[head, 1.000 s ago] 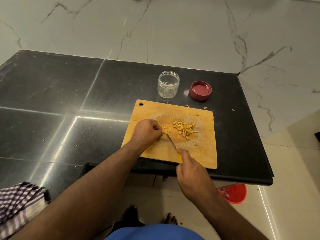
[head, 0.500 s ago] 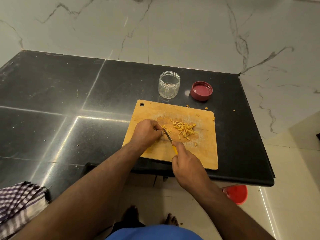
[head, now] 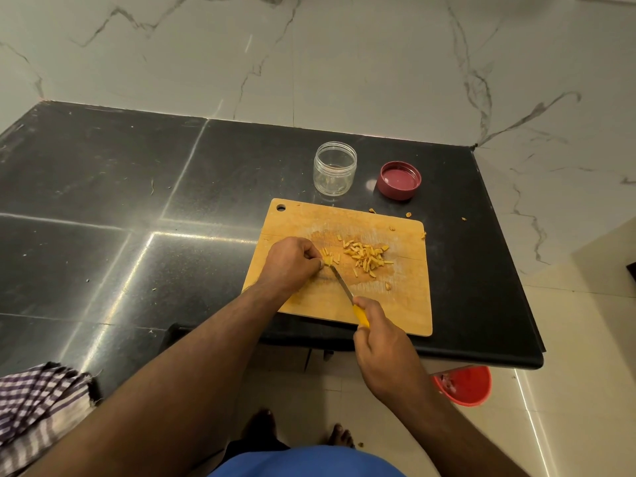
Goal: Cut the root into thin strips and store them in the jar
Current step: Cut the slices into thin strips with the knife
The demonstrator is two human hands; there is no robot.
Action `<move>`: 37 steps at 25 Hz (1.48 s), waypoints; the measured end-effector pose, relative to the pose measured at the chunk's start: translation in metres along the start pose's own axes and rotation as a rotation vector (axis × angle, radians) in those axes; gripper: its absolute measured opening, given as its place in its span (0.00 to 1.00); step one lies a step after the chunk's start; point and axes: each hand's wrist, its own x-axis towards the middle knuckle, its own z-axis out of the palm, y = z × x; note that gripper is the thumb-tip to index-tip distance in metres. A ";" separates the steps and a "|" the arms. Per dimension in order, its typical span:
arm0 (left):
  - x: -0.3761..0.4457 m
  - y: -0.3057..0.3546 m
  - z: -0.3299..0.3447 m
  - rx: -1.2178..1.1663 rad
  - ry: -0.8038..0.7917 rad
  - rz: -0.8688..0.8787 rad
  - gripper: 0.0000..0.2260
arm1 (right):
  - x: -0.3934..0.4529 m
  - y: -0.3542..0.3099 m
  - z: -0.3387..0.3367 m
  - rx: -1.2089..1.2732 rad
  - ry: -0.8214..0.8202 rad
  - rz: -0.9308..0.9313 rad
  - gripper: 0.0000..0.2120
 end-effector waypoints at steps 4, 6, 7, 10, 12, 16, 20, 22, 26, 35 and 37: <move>0.000 0.000 -0.008 -0.051 -0.020 -0.002 0.06 | 0.004 0.002 -0.001 0.030 0.044 0.015 0.19; -0.001 -0.004 -0.016 -0.114 0.025 -0.037 0.08 | 0.007 0.000 0.003 0.021 0.029 -0.011 0.19; -0.001 -0.006 -0.020 -0.124 0.051 -0.050 0.09 | 0.009 -0.002 0.005 0.014 0.007 -0.032 0.20; -0.004 -0.014 -0.027 -0.086 0.074 -0.063 0.08 | 0.013 -0.005 0.014 -0.006 -0.039 -0.076 0.21; -0.007 -0.018 -0.028 -0.059 0.038 -0.053 0.08 | 0.014 0.001 0.014 -0.020 -0.007 -0.056 0.21; -0.013 -0.020 -0.029 -0.009 -0.005 -0.008 0.10 | 0.006 0.017 0.005 0.030 0.103 0.068 0.21; -0.012 -0.018 -0.032 -0.016 -0.022 0.010 0.10 | 0.013 0.001 0.012 0.028 0.051 -0.039 0.21; -0.012 -0.017 -0.033 -0.003 -0.023 0.021 0.10 | 0.025 -0.006 0.018 0.003 0.026 -0.057 0.21; -0.011 -0.018 -0.032 -0.001 -0.053 0.013 0.11 | 0.031 0.003 0.017 -0.029 0.031 0.015 0.22; -0.013 -0.017 -0.043 -0.051 -0.153 -0.041 0.09 | 0.014 0.010 0.016 0.087 0.076 0.021 0.21; -0.014 -0.018 -0.048 -0.011 -0.195 -0.040 0.08 | 0.014 0.009 0.016 0.092 0.065 0.009 0.21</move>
